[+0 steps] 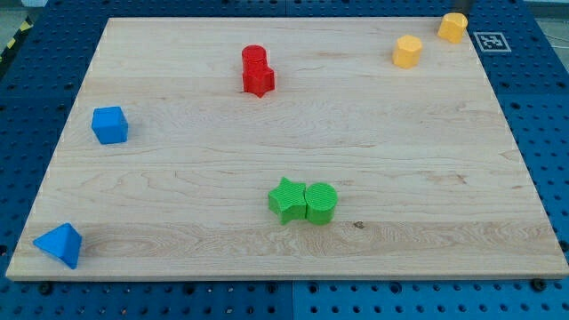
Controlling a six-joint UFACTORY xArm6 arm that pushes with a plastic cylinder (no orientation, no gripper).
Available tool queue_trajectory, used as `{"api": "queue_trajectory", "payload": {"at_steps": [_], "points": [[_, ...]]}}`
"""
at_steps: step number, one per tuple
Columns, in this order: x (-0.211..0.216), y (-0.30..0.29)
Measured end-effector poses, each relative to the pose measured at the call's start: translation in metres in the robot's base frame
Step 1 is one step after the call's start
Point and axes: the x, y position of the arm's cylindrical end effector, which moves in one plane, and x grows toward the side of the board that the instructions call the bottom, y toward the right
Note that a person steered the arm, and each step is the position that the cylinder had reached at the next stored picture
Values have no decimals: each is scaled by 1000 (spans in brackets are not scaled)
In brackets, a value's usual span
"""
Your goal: Push the yellow heart into the yellow hexagon
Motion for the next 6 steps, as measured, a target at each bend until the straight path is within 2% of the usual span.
{"api": "queue_trajectory", "payload": {"at_steps": [1,3,4,6], "points": [[13,7],[21,-64],[23,-74],[54,-91]]}}
